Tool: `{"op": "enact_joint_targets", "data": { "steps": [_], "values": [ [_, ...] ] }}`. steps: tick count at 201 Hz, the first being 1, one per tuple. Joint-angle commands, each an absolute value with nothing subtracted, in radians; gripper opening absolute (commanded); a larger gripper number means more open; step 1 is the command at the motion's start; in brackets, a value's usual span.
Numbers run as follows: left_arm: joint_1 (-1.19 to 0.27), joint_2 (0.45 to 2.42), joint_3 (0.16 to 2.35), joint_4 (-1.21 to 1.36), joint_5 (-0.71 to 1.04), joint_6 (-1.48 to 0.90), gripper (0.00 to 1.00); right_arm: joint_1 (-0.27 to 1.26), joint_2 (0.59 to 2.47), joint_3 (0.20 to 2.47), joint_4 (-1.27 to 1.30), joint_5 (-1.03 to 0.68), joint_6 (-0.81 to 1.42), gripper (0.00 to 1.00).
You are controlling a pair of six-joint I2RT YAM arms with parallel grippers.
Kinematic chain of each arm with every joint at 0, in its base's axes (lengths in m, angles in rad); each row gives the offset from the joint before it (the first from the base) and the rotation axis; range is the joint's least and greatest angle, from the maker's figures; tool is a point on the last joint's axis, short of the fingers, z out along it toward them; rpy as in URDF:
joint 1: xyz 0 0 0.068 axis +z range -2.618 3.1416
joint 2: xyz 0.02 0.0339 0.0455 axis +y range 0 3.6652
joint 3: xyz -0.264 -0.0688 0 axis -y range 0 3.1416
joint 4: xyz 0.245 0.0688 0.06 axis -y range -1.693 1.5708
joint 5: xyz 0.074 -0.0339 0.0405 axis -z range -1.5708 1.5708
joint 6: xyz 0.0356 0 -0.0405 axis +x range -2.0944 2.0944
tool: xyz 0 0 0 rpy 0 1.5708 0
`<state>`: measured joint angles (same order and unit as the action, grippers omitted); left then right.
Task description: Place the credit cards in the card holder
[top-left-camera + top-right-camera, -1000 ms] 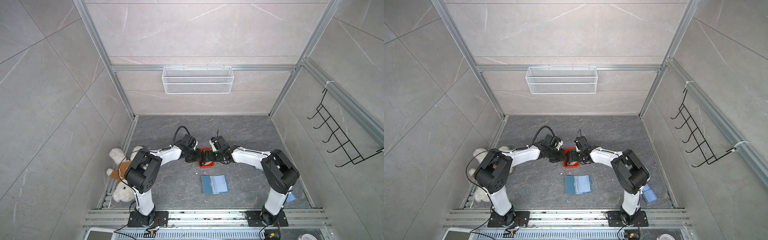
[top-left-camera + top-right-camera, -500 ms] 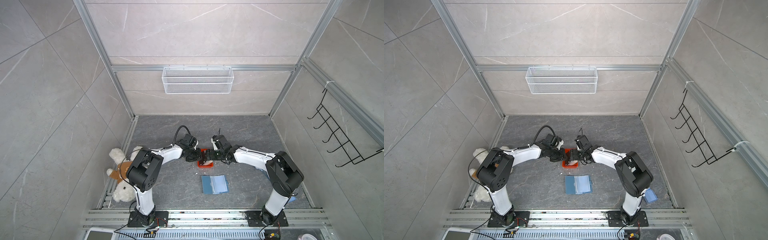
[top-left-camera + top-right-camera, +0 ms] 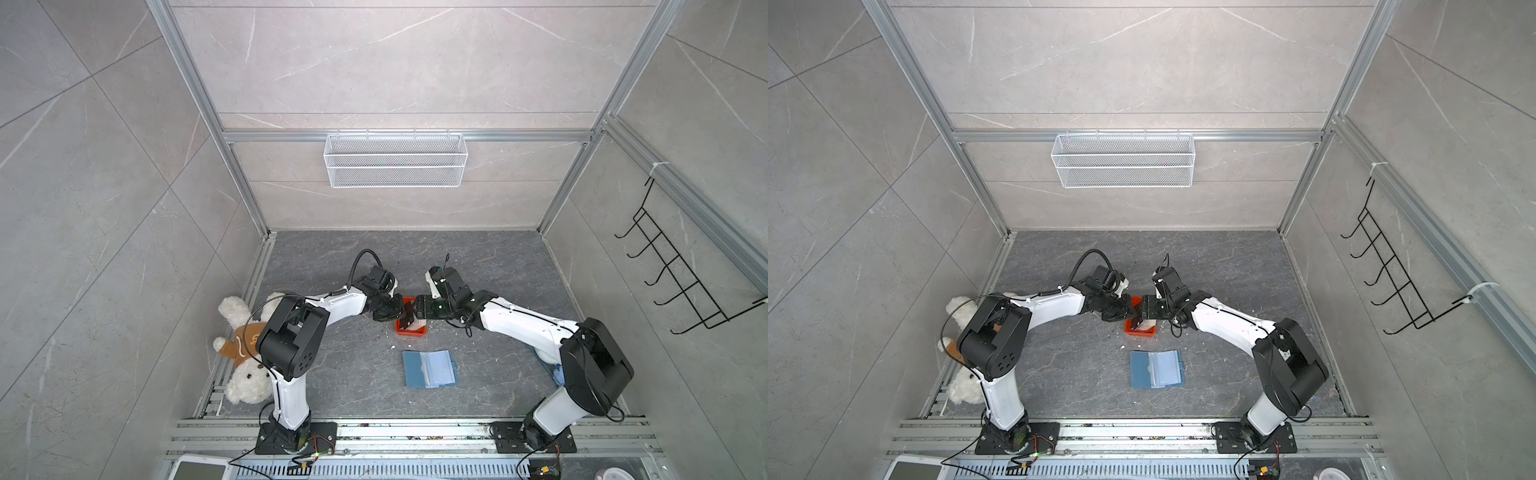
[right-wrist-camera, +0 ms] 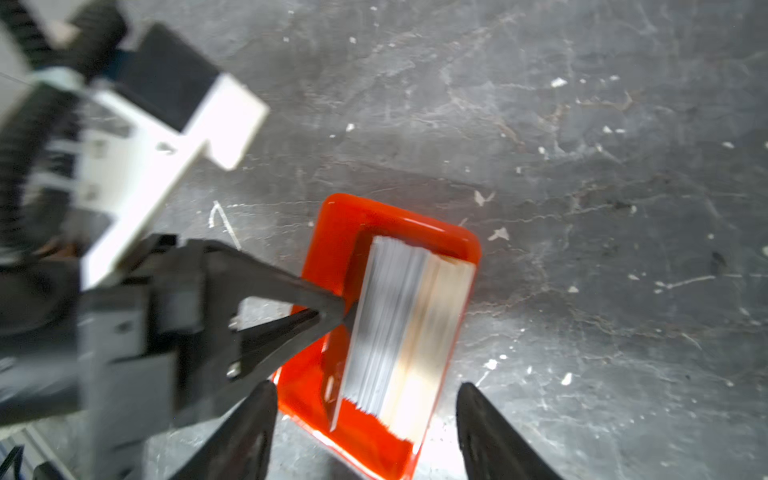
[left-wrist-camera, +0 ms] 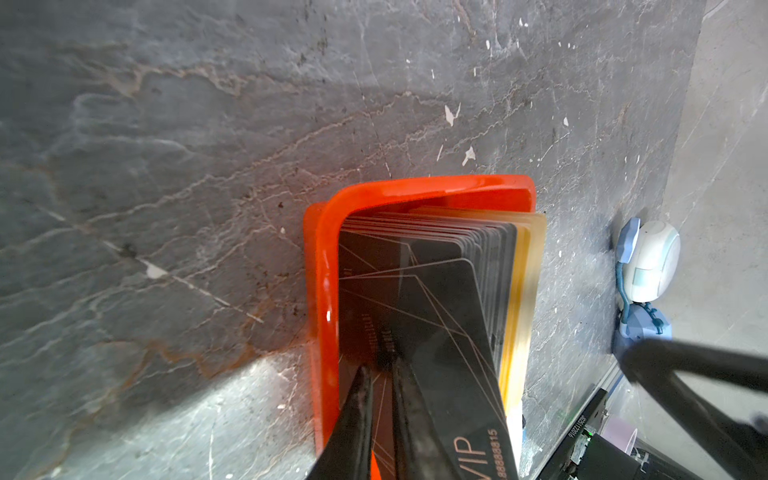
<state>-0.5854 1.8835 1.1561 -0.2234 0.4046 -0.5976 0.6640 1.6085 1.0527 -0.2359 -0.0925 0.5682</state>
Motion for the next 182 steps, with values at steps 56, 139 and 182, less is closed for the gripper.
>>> {"op": "enact_joint_targets", "data": {
  "steps": [56,139,182],
  "values": [
    [-0.597,1.903,1.162,-0.253,0.405,-0.592,0.15,0.738,1.654,1.091,-0.298,-0.043,0.759,0.31],
    [-0.598,1.901,1.159,-0.250,0.405,-0.594,0.15,0.739,1.718,1.091,-0.251,-0.052,0.787,0.21],
    [-0.599,1.882,1.152,-0.247,0.408,-0.598,0.15,0.738,1.728,1.087,-0.229,-0.043,0.794,0.10]
  ]
}}
